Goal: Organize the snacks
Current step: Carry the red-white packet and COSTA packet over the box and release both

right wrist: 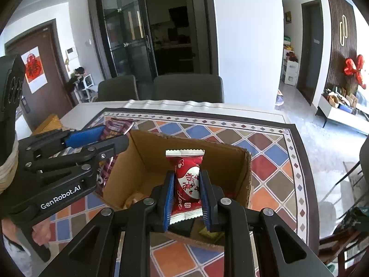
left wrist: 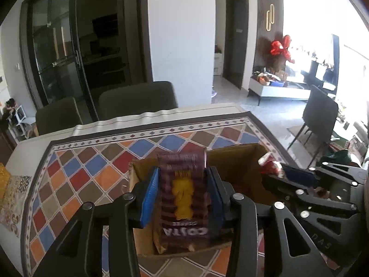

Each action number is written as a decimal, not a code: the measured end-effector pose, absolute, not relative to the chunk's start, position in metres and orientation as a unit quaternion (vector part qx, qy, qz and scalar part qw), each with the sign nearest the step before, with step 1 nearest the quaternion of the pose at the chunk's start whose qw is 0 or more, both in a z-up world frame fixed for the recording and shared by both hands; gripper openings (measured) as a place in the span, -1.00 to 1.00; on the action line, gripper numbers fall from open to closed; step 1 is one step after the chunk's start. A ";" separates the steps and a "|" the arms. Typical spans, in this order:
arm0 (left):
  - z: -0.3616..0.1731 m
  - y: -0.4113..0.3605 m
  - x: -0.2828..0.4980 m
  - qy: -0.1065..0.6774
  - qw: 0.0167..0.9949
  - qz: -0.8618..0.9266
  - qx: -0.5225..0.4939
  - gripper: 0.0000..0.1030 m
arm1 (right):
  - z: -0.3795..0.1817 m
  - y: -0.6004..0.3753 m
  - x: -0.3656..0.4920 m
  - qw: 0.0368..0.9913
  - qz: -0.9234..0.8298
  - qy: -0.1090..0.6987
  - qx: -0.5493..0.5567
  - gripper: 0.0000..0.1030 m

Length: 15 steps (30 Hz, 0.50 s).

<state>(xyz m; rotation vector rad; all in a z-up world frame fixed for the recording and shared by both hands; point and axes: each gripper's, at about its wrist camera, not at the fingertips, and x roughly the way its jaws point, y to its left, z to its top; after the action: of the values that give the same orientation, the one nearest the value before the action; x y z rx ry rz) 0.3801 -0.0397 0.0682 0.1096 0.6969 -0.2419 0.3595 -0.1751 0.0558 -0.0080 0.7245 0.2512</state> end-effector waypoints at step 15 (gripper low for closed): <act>0.064 -0.036 0.317 0.323 0.935 -0.133 0.059 0.22 | 0.058 -0.181 0.313 0.944 0.082 0.320 -0.031 -0.04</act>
<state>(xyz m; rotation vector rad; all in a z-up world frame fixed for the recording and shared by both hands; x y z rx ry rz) 0.3171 -0.0364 0.0640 0.1212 0.6602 -0.2723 0.3132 -0.1810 0.0582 -0.0628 0.6515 0.1664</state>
